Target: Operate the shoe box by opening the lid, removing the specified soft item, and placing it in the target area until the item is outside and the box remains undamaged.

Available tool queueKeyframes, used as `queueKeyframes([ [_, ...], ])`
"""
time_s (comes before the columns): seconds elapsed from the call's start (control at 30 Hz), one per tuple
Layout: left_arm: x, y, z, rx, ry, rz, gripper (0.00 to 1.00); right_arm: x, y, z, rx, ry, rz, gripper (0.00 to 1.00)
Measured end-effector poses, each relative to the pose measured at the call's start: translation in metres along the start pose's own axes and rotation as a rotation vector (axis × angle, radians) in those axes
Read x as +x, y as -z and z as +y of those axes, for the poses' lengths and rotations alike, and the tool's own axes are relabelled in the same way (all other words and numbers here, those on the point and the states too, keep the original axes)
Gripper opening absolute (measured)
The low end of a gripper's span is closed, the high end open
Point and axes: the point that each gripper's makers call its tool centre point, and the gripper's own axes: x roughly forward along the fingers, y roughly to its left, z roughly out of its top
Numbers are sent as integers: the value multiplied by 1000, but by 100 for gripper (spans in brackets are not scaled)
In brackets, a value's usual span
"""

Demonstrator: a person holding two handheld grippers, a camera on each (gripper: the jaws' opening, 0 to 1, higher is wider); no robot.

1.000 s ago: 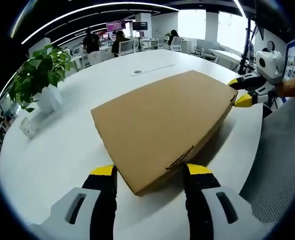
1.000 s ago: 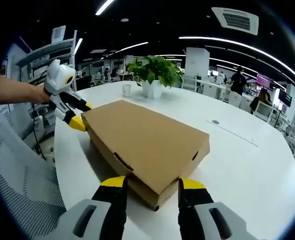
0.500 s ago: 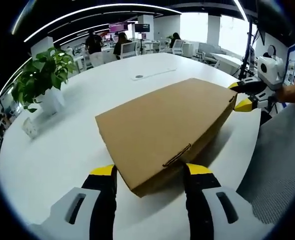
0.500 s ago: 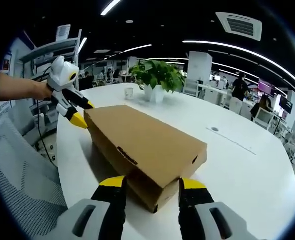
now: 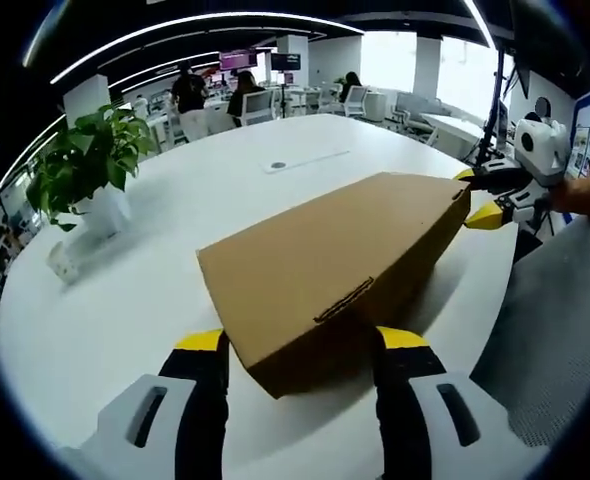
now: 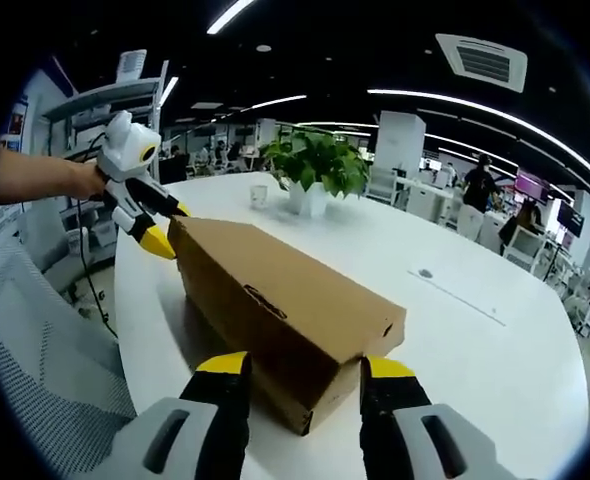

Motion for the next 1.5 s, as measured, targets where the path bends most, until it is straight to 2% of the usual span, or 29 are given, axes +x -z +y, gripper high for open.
queueKeyframes([
  [0.63, -13, -31, 8, 18, -31, -61, 58, -7, -31, -13, 4, 21, -64, 39],
  [1.17, -15, -52, 22, 15, -62, -82, 51, -6, -52, -30, 17, 49, -104, 35],
  [1.5, -15, -65, 34, 15, -92, -87, 44, -3, -62, -44, -12, 79, -116, 27],
])
